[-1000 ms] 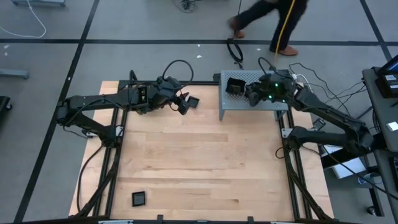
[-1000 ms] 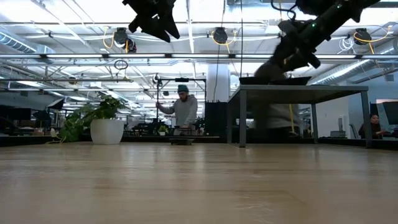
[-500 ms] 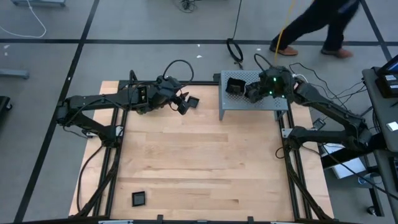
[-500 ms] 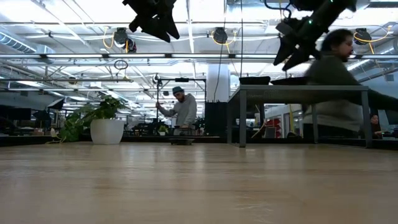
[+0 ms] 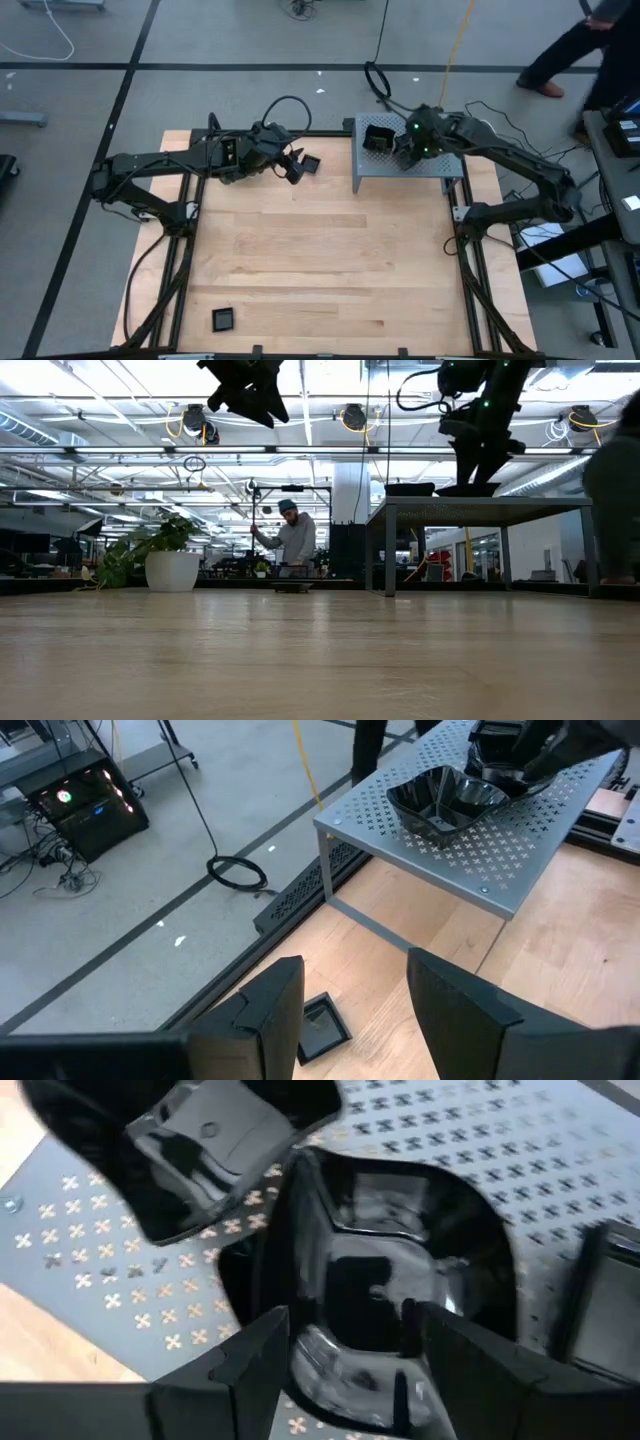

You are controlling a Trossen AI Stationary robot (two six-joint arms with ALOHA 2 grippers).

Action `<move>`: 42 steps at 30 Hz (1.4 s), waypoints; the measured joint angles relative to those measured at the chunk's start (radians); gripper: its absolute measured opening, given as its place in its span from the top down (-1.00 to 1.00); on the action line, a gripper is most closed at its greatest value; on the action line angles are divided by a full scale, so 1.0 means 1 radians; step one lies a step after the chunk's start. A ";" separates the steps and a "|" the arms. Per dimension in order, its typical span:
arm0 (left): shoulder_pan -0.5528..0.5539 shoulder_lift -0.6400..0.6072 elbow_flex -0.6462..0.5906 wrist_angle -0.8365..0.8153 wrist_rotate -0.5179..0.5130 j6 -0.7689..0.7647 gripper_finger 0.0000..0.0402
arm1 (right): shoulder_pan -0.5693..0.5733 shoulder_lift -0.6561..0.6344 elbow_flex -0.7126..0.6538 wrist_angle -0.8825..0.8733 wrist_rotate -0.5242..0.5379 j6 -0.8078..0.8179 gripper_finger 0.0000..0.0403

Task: Pick & Place Mini shaped plates
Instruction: Stack the leaf shaped plate on top of the leaf shaped plates on the shelf

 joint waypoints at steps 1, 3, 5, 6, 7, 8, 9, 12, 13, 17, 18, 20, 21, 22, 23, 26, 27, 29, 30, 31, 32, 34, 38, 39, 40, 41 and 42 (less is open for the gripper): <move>0.000 0.000 0.000 0.000 0.000 0.001 0.08 | 0.010 0.005 0.000 0.006 0.002 -0.005 -0.09; 0.000 0.000 0.000 0.000 0.000 0.001 0.08 | 0.027 0.007 0.000 0.025 0.006 -0.024 -0.09; 0.000 0.000 0.000 -0.001 0.000 0.001 0.08 | 0.042 0.005 0.001 0.061 0.008 -0.035 -0.09; 0.000 0.000 0.000 -0.002 0.000 0.002 0.08 | 0.047 0.005 0.002 0.082 0.009 -0.036 -0.09; 0.000 0.000 0.000 -0.003 0.000 0.002 0.08 | 0.051 0.006 0.002 0.098 0.009 -0.037 -0.09; 0.000 0.000 0.000 -0.004 0.000 0.002 0.08 | 0.053 0.006 0.002 0.109 0.009 -0.041 -0.09; 0.000 0.000 0.000 -0.005 0.000 0.002 0.08 | 0.055 0.006 0.002 0.122 0.011 -0.051 -0.09; 0.000 0.000 0.000 -0.004 0.000 0.002 0.08 | 0.064 0.019 0.002 0.143 0.062 -0.076 -0.09; 0.000 0.000 0.000 -0.004 0.000 0.002 0.08 | 0.067 0.025 0.002 0.140 0.080 -0.079 -0.09; 0.000 0.000 0.000 -0.010 0.000 0.002 0.08 | 0.075 0.033 0.002 0.141 0.085 -0.079 -0.09; 0.000 0.000 0.000 -0.015 0.001 0.002 0.08 | 0.077 0.034 0.002 0.141 0.081 -0.079 -0.09; 0.000 0.000 0.000 -0.020 0.001 0.002 0.08 | 0.082 0.035 0.002 0.141 0.082 -0.079 -0.09; 0.000 0.000 0.000 -0.020 0.001 0.002 0.08 | 0.082 0.034 0.002 0.141 0.082 -0.079 -0.09; 0.000 0.000 0.000 -0.020 0.001 0.002 0.08 | 0.082 0.033 0.002 0.143 0.082 -0.079 -0.09; 0.000 0.000 0.000 -0.020 0.001 0.002 0.08 | 0.082 0.031 0.002 0.144 0.082 -0.079 -0.09; 0.000 0.000 0.000 -0.020 0.001 0.002 0.08 | 0.082 0.018 0.002 0.148 0.082 -0.079 -0.09; 0.000 0.000 0.000 -0.020 0.001 0.002 0.08 | 0.082 0.013 0.002 0.149 0.082 -0.079 -0.09; 0.000 0.000 0.000 -0.020 0.001 0.002 0.08 | 0.082 0.007 0.002 0.148 0.080 -0.066 -0.09; 0.000 0.000 0.000 -0.020 0.001 0.002 0.08 | 0.082 0.006 0.002 0.148 0.080 -0.048 -0.09; 0.000 0.000 0.000 -0.020 0.001 0.002 0.08 | 0.082 0.005 0.002 0.147 0.079 -0.029 -0.09; 0.000 0.000 0.000 -0.020 0.001 0.002 0.08 | 0.082 0.005 0.002 0.147 0.079 -0.015 -0.09; 0.000 0.000 0.000 -0.020 0.002 0.002 0.08 | 0.082 0.005 0.002 0.140 0.078 0.000 -0.09; 0.000 0.000 0.000 -0.021 0.002 0.002 0.08 | 0.082 0.005 0.001 0.118 0.027 0.048 -0.09; 0.000 0.000 0.000 -0.021 0.002 0.002 0.08 | 0.082 0.005 0.001 0.118 0.010 0.062 -0.09; 0.000 0.000 0.000 -0.021 0.002 0.002 0.08 | 0.082 0.005 0.001 0.119 -0.001 0.076 -0.09; 0.000 0.000 0.000 -0.021 0.002 0.002 0.08 | 0.082 0.005 0.001 0.118 -0.001 0.084 -0.09; 0.000 0.000 0.000 -0.021 0.002 0.002 0.08 | 0.082 0.004 0.001 0.118 0.000 0.088 -0.09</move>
